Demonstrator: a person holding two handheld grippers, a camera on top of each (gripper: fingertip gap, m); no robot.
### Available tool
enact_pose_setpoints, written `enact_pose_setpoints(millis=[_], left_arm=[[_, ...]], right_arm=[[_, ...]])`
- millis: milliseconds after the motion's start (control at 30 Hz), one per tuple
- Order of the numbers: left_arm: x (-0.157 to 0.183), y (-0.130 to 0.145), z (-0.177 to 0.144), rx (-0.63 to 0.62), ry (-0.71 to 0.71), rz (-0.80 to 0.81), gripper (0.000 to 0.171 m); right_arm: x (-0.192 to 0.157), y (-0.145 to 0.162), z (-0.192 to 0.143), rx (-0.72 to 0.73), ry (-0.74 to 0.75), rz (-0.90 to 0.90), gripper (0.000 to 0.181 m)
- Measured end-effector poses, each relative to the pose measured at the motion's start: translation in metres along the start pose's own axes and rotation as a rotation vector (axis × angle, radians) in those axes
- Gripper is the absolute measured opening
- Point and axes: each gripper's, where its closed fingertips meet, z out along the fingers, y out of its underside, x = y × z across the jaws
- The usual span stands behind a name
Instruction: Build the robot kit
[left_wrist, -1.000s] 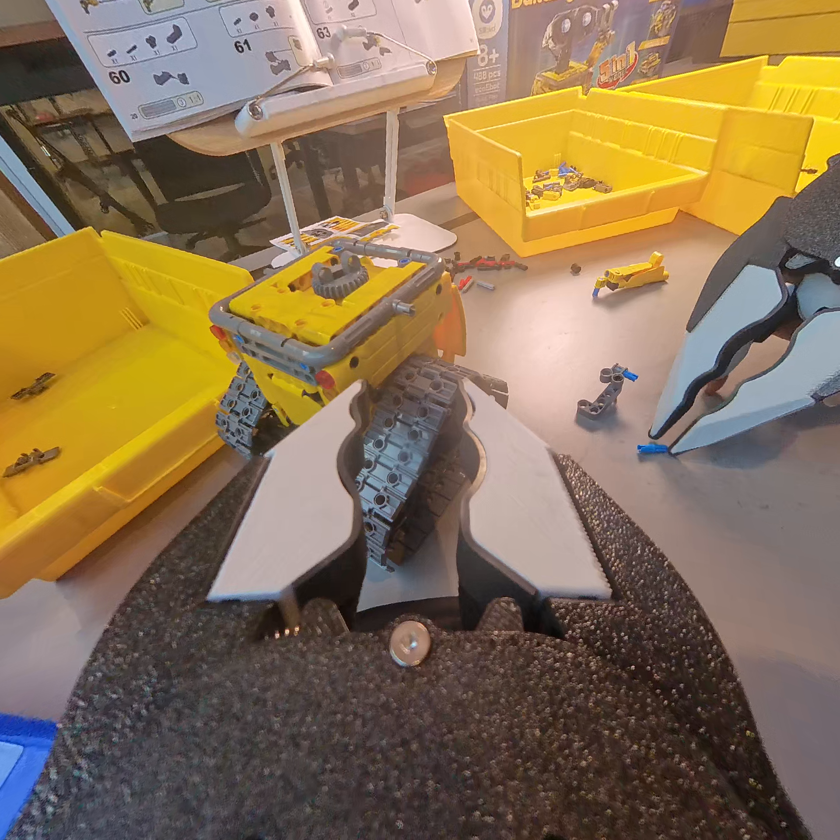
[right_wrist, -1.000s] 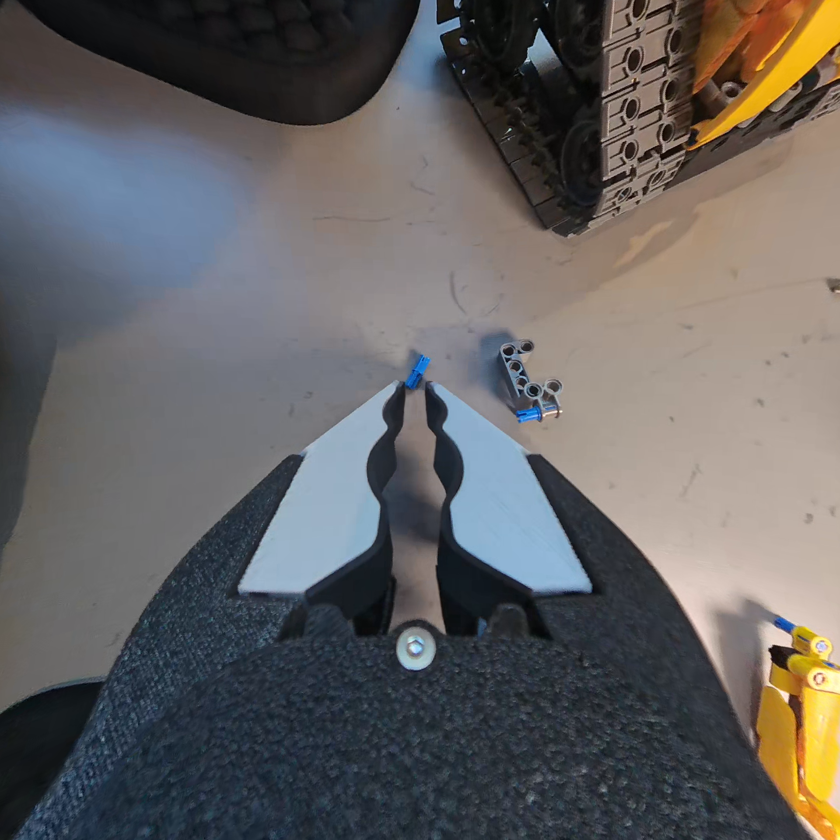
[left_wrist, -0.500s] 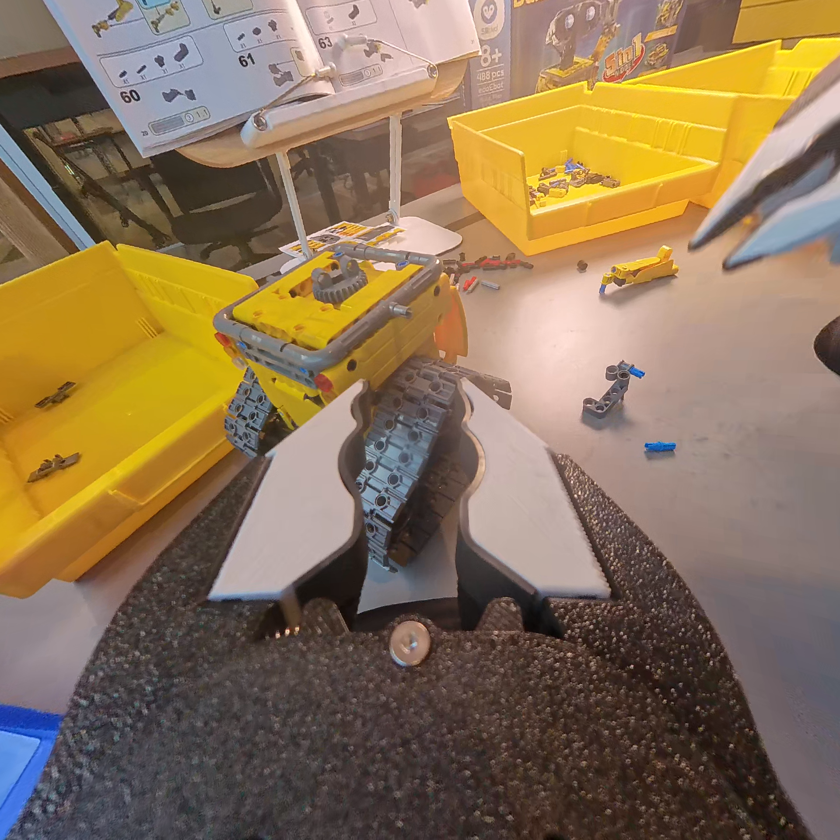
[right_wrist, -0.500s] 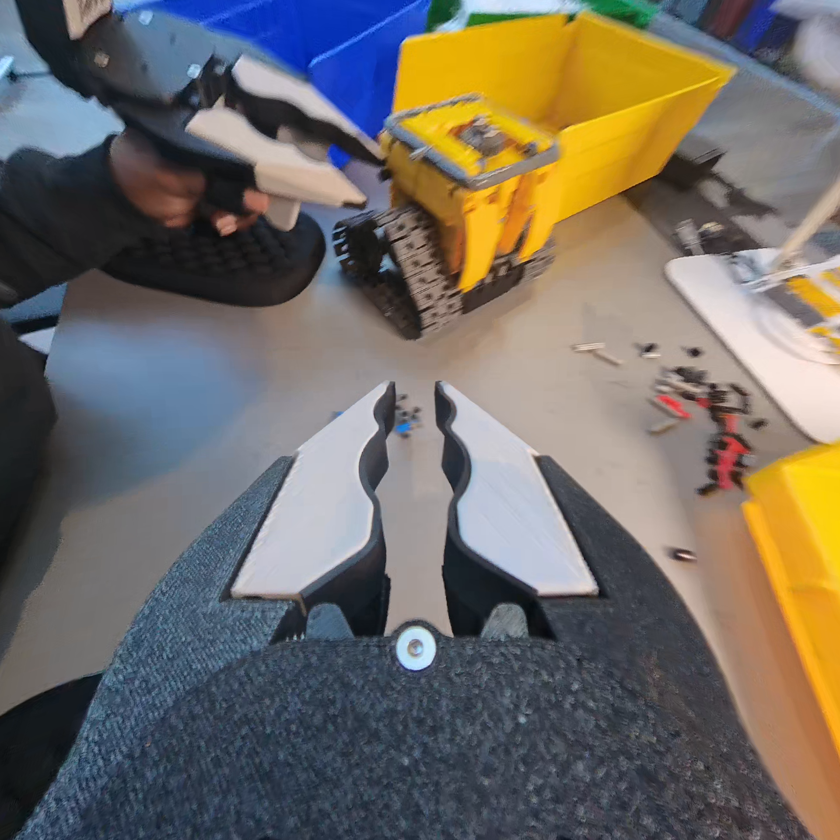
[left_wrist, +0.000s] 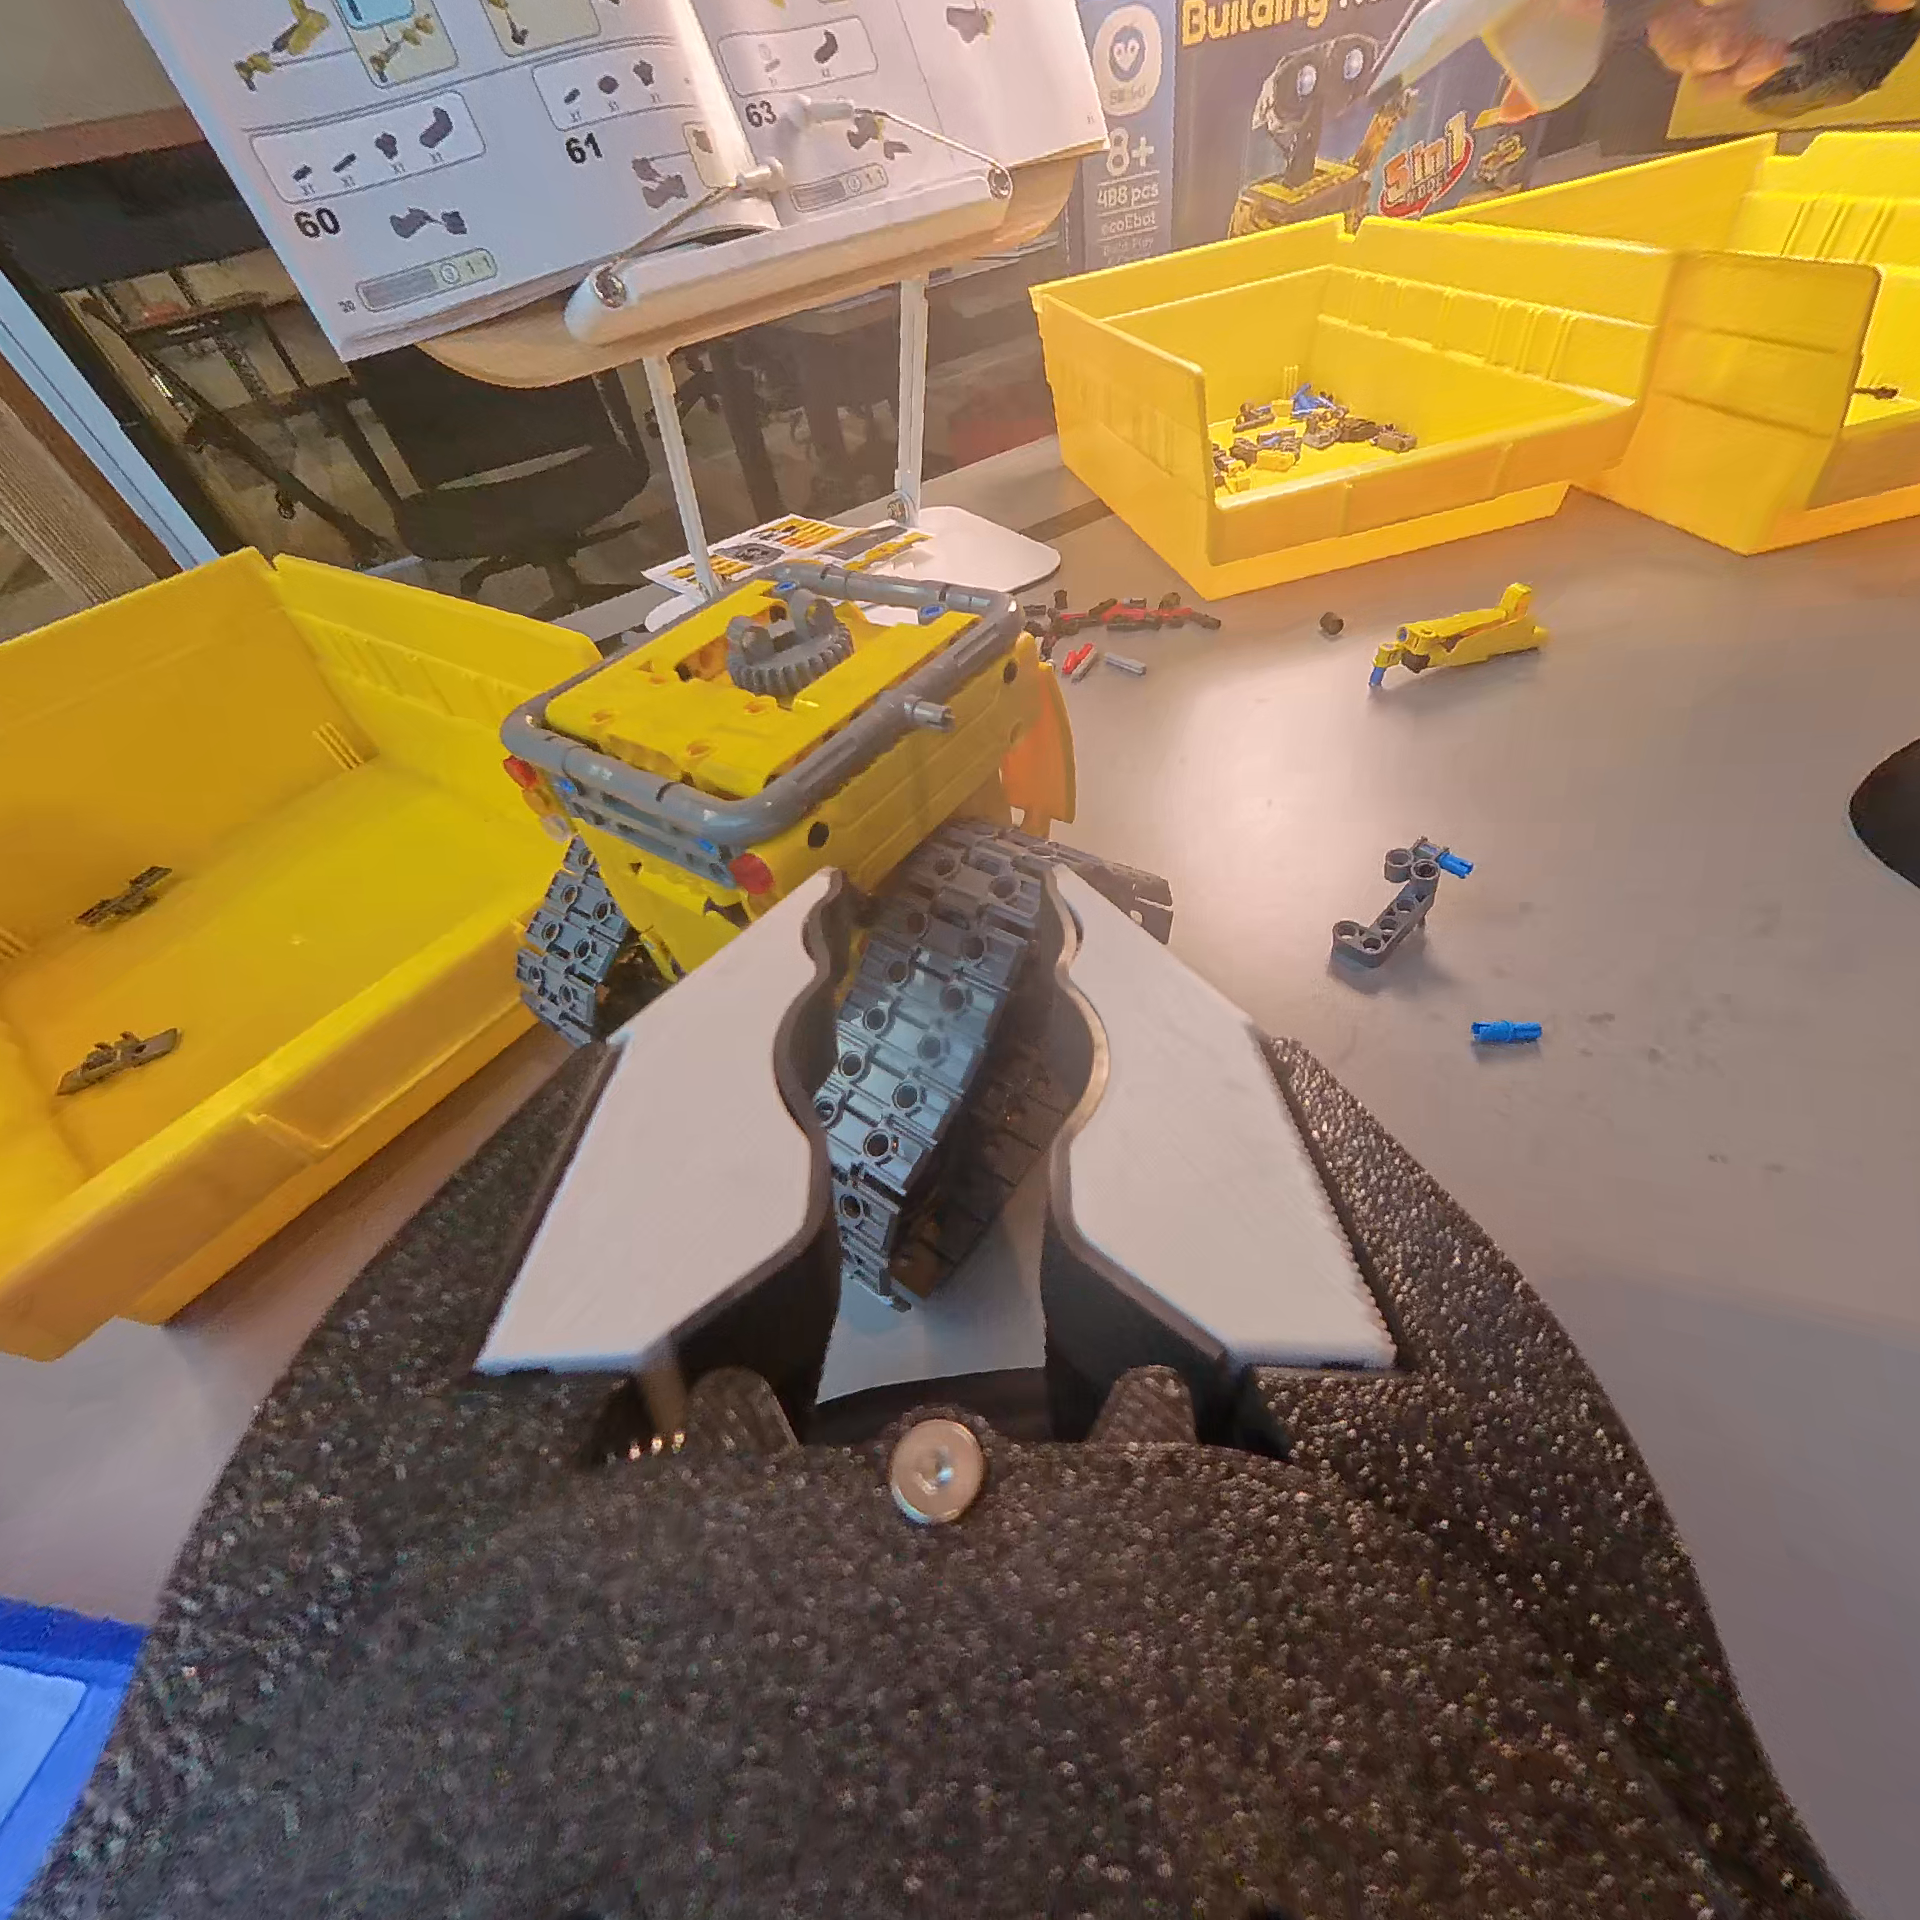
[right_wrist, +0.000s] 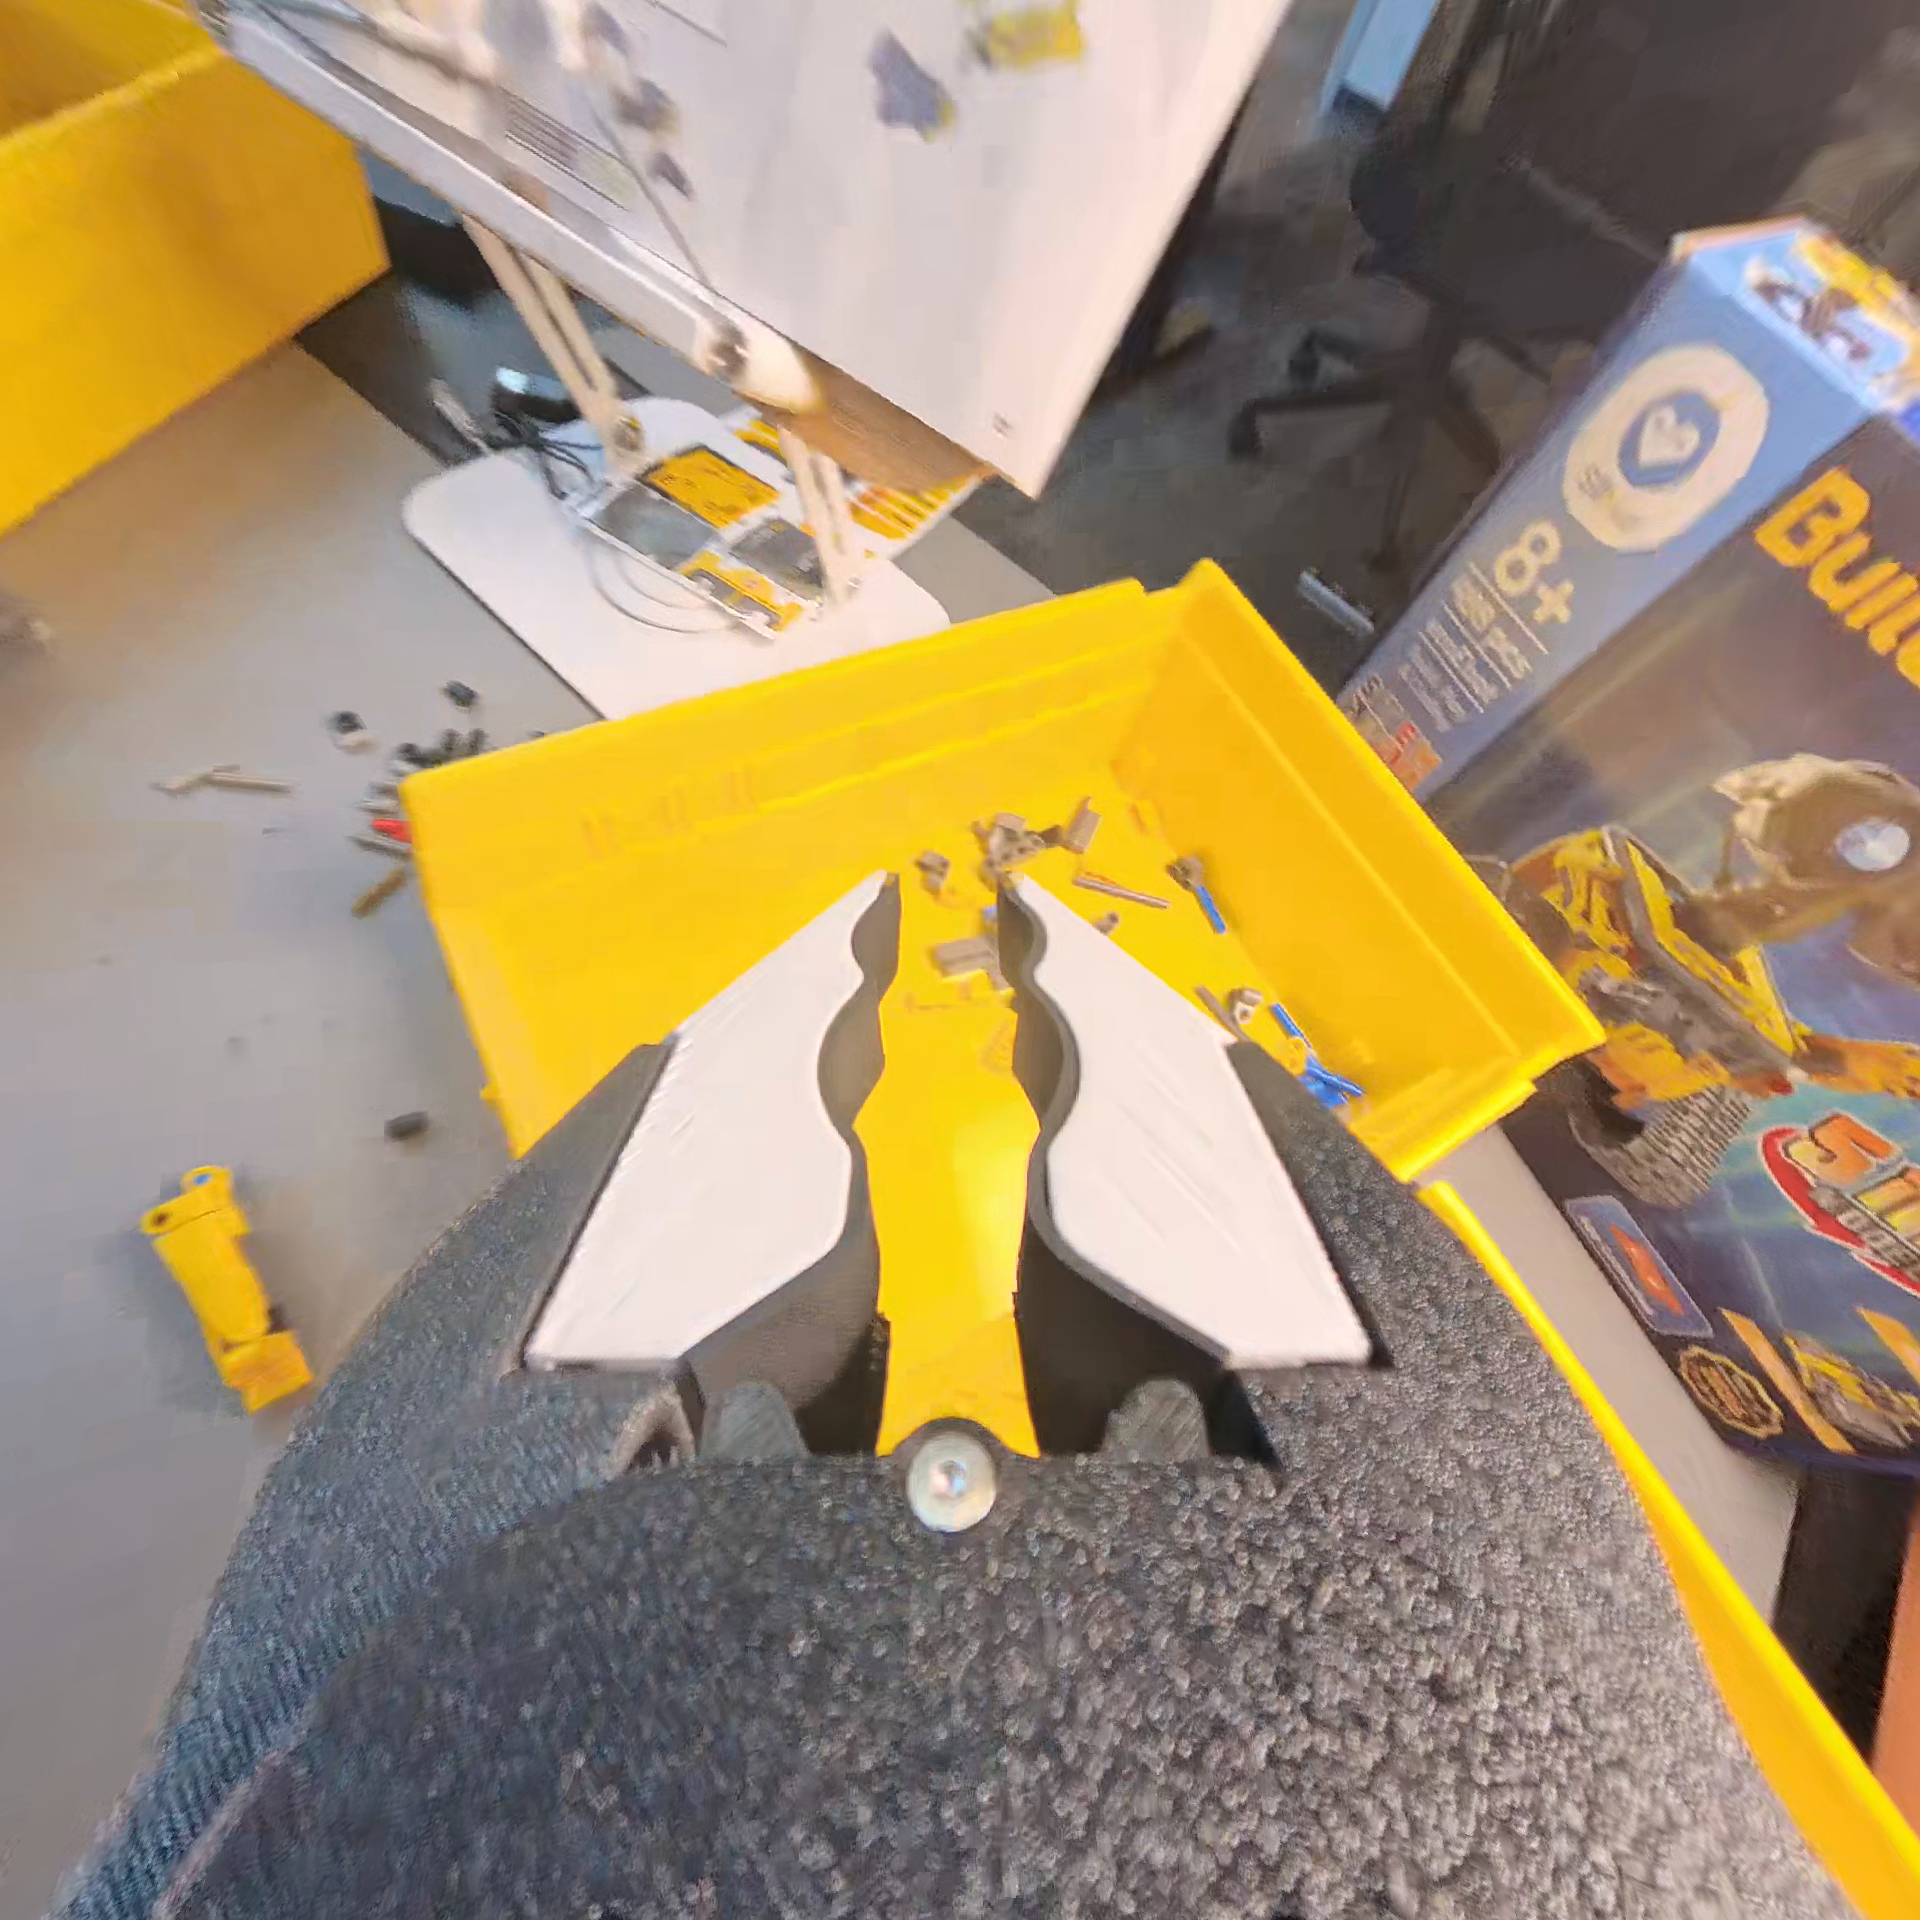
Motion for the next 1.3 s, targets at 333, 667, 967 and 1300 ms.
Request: enact_pose_setpoints(millis=[333, 667, 967, 1300], left_arm=[[-0.002, 0.003, 0.002, -0.015, -0.002, -0.011, 0.033], [-0.003, 0.003, 0.002, -0.01, -0.001, -0.025, 0.03], [-0.003, 0.003, 0.002, -0.007, 0.003, -0.032, 0.03], [-0.004, 0.003, 0.002, -0.005, 0.006, -0.044, 0.027]], right_arm=[[0.05, 0.065, 0.07, -0.403, -0.008, -0.038, 0.019], [0.071, 0.115, 0.087, -0.811, -0.026, -0.239, 0.019], [0.075, 0.143, 0.1, -1.027, -0.038, -0.375, 0.009], [0.041, 0.124, 0.105, -0.862, -0.2, -0.273, 0.003]])
